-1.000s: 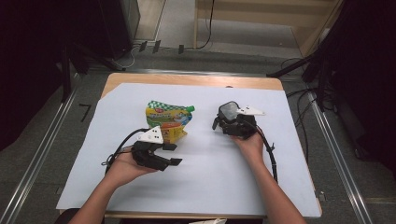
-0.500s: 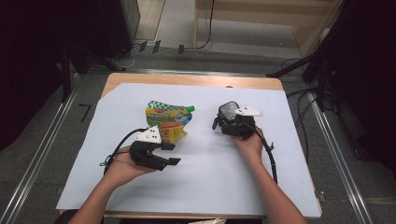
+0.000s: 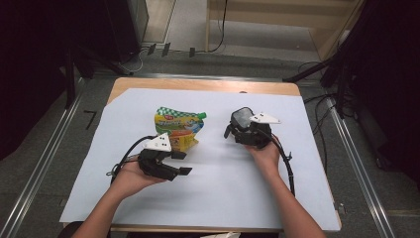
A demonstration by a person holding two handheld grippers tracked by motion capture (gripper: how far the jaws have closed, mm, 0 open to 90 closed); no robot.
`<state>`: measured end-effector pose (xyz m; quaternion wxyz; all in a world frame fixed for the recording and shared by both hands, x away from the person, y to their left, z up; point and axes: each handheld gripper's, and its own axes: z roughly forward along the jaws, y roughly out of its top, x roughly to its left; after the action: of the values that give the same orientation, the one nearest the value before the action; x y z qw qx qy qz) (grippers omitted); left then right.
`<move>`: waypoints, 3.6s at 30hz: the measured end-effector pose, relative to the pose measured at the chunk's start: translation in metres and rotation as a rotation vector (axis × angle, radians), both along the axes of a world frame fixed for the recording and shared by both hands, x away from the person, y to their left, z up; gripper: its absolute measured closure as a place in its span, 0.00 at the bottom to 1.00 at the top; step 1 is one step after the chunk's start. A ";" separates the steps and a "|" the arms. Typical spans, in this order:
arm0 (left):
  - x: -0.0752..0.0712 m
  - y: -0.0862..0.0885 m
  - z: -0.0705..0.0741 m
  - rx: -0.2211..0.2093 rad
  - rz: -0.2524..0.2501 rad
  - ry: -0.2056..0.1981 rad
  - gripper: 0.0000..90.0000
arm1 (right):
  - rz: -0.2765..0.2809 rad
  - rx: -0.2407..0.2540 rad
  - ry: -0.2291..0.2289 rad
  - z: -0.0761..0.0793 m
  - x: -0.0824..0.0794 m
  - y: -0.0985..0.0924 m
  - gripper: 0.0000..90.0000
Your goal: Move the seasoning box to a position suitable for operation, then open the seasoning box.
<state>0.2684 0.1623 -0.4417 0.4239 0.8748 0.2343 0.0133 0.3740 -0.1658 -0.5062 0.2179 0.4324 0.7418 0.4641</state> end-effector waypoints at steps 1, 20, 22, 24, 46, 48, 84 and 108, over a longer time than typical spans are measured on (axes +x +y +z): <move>0.000 -0.001 0.000 0.000 -0.004 0.004 0.46 | 0.007 0.005 -0.005 0.003 -0.003 0.000 0.17; 0.005 -0.020 -0.001 -0.003 -0.060 0.026 0.46 | 0.118 0.026 0.001 0.031 -0.080 0.001 0.17; 0.005 -0.022 -0.001 -0.007 -0.063 0.035 0.46 | 0.134 0.005 0.011 0.029 -0.090 0.002 0.17; 0.007 -0.024 -0.002 -0.015 -0.056 0.055 0.47 | 0.149 -0.011 0.013 0.026 -0.098 0.003 0.17; 0.011 -0.036 -0.011 0.010 -0.071 0.050 0.62 | 0.231 -0.078 0.044 -0.005 -0.116 0.032 0.17; 0.011 -0.038 -0.011 -0.002 -0.074 0.053 0.63 | 0.229 -0.073 0.042 -0.006 -0.116 0.032 0.17; 0.016 -0.054 -0.008 -0.024 -0.118 0.081 0.97 | 0.222 -0.081 0.154 0.041 -0.148 -0.023 0.61; 0.014 -0.075 -0.019 0.021 -0.106 0.080 0.97 | 0.162 0.008 0.229 0.036 -0.135 -0.026 1.00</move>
<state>0.2820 0.0870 -0.4606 0.4052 0.8901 0.2042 -0.0419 0.2391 -0.1921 -0.4702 0.0917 0.4219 0.7924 0.4308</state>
